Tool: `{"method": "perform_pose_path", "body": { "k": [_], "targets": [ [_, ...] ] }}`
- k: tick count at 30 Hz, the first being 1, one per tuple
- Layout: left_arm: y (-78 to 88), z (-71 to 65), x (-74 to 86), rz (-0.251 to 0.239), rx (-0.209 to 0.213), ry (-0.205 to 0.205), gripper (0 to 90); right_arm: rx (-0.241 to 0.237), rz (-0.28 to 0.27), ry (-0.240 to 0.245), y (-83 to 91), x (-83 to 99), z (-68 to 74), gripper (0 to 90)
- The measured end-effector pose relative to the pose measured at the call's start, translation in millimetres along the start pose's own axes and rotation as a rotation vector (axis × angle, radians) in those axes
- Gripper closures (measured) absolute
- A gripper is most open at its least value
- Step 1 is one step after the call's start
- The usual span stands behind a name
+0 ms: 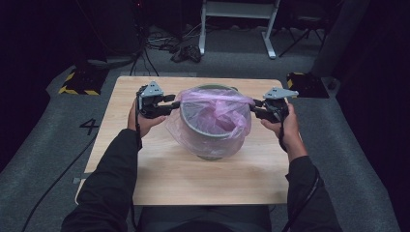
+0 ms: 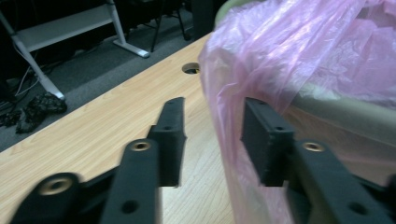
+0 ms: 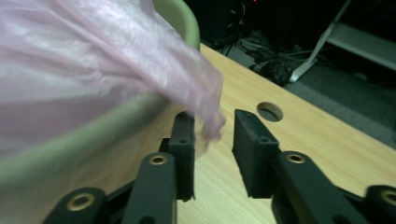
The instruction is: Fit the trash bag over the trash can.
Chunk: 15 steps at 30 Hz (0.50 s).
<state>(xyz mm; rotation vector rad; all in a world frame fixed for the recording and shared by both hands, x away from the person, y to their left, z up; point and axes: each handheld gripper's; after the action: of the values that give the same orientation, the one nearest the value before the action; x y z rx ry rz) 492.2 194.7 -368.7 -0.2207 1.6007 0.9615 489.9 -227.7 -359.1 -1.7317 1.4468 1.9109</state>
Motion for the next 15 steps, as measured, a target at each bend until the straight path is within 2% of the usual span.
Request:
{"method": "perform_pose_path", "body": {
  "k": [2, 3, 5, 7, 8, 9, 11, 12, 15],
  "targets": [
    [5.5, 3.3, 1.0, 0.001, -0.004, 0.014, 45.3, 0.014, 0.005, 0.000, 8.5, 2.9, -3.7, 57.3],
    [8.7, 5.0, 1.6, -0.004, 0.005, 0.024, 42.9, -0.003, 0.004, 0.004, 12.6, 4.3, -5.3, 52.7],
    [16.3, 7.7, 2.0, -0.016, -0.017, 0.038, 34.5, -0.012, 0.005, 0.023, 19.8, 6.0, -6.8, 45.2],
    [24.2, 10.9, 2.0, -0.051, 0.018, 0.054, 32.4, -0.022, -0.015, 0.027, 27.1, 6.0, -7.2, 39.5],
    [27.0, 11.1, 1.2, -0.062, 0.022, 0.055, 31.0, -0.027, -0.031, 0.025, 30.8, 5.4, -6.9, 37.6],
    [28.9, 10.8, -0.2, -0.067, 0.021, 0.050, 31.0, -0.029, -0.044, 0.026, 34.3, 4.1, -6.5, 37.0],
    [31.3, 10.7, -3.4, -0.083, 0.046, 0.036, 30.4, -0.047, -0.080, 0.021, 40.2, 0.8, -5.9, 33.5],
    [30.8, 10.3, -5.4, -0.089, 0.047, 0.042, 30.4, -0.053, -0.094, 0.015, 41.9, -1.4, -5.7, 31.9],
    [25.7, 12.7, -12.5, -0.082, 0.085, 0.050, 29.7, -0.064, -0.120, 0.018, 42.5, -9.3, -3.7, 28.4]
  ]
}}
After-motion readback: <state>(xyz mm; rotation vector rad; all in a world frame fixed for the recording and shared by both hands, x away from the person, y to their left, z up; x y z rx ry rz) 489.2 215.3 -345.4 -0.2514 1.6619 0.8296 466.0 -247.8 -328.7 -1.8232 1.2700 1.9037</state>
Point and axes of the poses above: each handheld gripper's, and its own axes: y roughly backward along the jaws, x roughly out of its underside, z roughly to its left, and after that the axes turned 2 degrees about z, right-handed
